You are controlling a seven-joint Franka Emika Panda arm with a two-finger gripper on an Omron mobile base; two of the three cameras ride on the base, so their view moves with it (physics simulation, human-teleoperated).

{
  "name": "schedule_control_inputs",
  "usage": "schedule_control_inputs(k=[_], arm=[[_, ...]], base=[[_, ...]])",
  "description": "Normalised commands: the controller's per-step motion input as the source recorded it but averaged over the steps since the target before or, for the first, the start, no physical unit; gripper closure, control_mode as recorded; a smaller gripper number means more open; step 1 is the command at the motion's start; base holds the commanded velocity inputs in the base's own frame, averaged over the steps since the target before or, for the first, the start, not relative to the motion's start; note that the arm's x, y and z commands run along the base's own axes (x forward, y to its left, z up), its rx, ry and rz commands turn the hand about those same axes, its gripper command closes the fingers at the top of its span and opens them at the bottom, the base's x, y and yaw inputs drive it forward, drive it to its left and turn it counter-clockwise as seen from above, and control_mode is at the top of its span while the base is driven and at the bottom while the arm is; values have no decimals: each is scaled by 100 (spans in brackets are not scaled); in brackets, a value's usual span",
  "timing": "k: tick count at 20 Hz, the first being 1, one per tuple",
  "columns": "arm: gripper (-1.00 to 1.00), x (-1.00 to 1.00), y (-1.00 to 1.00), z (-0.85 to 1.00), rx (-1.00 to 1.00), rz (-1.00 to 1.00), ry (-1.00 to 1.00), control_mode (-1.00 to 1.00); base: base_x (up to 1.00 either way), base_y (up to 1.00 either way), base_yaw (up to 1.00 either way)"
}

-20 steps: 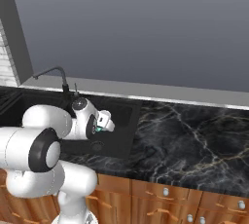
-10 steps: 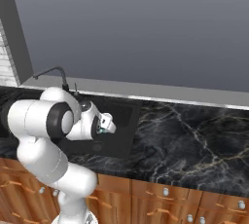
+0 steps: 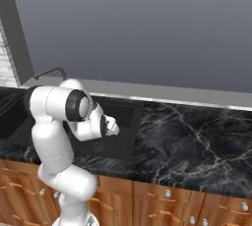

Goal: Place the teapot in the left basin and the mug in the right basin of the sink.

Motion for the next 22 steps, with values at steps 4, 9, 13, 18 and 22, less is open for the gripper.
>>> schedule_control_inputs(k=[4,9,13,18,22], arm=[[100,31,7,-49,0,0,7,-100],[100,27,8,-49,0,0,6,-100],[100,24,9,-51,0,0,5,-100],[100,27,3,-42,0,0,4,-100],[100,25,0,-34,0,0,2,-100]], base=[[0,0,0],[0,0,0],[0,0,0],[0,0,0],[0,0,0]])
